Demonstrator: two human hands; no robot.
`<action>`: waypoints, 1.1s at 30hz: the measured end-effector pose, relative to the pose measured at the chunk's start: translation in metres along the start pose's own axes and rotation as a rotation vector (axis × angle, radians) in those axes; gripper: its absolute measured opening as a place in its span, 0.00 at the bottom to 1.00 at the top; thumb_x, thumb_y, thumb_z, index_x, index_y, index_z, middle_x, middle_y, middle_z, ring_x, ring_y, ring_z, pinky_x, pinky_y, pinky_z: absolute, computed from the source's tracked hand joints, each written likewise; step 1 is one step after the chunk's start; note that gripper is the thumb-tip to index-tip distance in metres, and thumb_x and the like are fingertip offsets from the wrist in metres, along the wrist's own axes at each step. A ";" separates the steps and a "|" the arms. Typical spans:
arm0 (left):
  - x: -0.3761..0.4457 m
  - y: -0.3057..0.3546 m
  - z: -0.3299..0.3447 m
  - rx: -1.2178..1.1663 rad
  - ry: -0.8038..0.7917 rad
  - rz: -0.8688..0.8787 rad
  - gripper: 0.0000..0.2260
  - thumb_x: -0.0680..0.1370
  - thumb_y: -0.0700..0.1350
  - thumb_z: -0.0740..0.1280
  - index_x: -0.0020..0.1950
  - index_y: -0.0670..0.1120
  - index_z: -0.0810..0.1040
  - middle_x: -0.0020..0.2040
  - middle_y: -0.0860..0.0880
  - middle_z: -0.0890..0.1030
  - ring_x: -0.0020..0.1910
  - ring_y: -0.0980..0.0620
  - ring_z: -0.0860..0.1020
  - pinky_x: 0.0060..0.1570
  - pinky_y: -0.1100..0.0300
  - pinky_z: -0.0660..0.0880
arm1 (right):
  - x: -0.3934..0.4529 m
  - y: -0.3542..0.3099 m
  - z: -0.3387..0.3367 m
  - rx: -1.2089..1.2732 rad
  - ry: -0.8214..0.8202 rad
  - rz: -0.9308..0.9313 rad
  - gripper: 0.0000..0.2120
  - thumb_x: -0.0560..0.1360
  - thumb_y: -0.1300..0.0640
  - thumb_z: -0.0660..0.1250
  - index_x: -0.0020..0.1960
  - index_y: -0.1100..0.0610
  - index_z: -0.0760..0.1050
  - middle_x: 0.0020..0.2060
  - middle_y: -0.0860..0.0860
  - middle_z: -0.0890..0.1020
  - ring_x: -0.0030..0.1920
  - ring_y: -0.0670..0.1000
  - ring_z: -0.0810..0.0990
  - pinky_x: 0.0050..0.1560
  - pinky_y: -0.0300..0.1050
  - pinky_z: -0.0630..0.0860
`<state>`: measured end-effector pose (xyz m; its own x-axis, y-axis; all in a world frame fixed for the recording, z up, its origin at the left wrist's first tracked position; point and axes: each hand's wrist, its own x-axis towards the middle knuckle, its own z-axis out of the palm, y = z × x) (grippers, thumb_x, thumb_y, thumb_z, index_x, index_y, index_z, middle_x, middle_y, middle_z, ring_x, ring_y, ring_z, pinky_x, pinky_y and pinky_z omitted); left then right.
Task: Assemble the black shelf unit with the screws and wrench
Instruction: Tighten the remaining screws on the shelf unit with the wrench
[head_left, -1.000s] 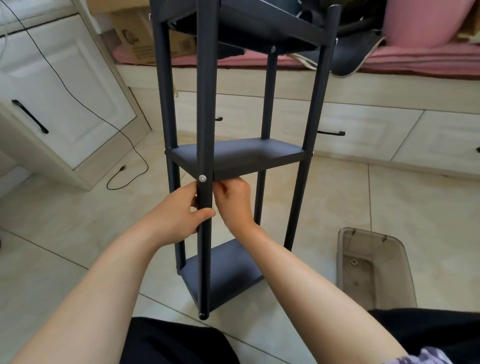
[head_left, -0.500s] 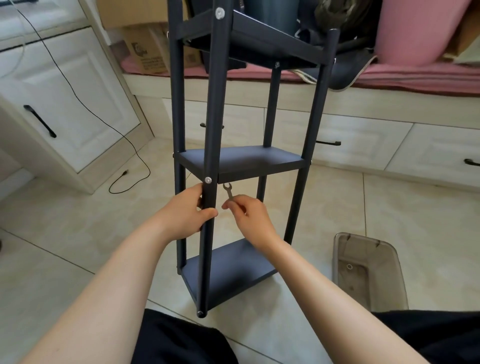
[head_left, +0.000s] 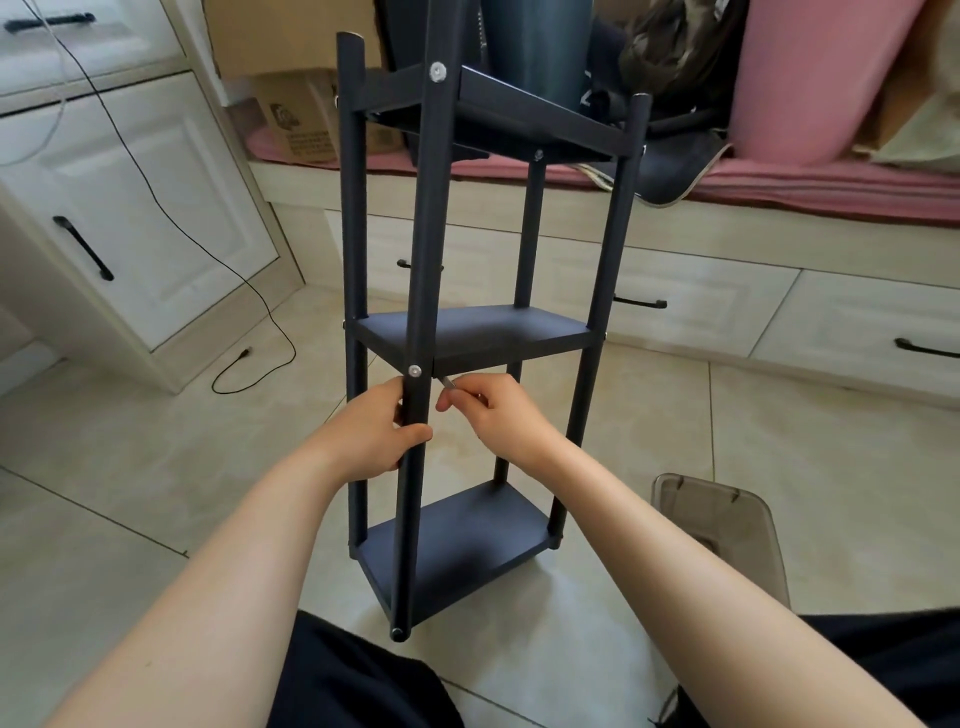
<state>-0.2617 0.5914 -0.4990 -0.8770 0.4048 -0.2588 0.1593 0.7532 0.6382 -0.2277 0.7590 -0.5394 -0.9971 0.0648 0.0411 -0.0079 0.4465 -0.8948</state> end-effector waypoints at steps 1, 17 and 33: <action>0.000 0.000 -0.001 -0.001 0.002 -0.003 0.19 0.80 0.45 0.70 0.69 0.50 0.70 0.60 0.48 0.79 0.59 0.47 0.79 0.52 0.46 0.82 | 0.001 -0.001 0.000 -0.012 0.001 -0.011 0.14 0.83 0.56 0.58 0.50 0.56 0.82 0.40 0.44 0.79 0.39 0.44 0.74 0.39 0.33 0.69; 0.002 0.002 0.002 -0.022 0.001 -0.012 0.22 0.80 0.44 0.69 0.72 0.49 0.69 0.63 0.48 0.77 0.61 0.47 0.78 0.53 0.48 0.82 | 0.008 0.015 0.034 0.053 0.324 -0.170 0.10 0.81 0.61 0.63 0.54 0.60 0.83 0.37 0.37 0.74 0.41 0.31 0.74 0.42 0.24 0.68; 0.012 -0.002 0.003 -0.039 -0.019 0.041 0.09 0.79 0.42 0.70 0.55 0.53 0.73 0.49 0.49 0.80 0.48 0.49 0.82 0.44 0.54 0.84 | 0.030 0.027 0.054 0.084 0.484 -0.274 0.06 0.77 0.63 0.68 0.44 0.62 0.83 0.37 0.52 0.82 0.39 0.42 0.73 0.43 0.28 0.68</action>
<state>-0.2713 0.5961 -0.5052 -0.8612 0.4452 -0.2452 0.1769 0.7149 0.6765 -0.2616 0.7250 -0.5863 -0.8089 0.3676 0.4589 -0.2878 0.4330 -0.8542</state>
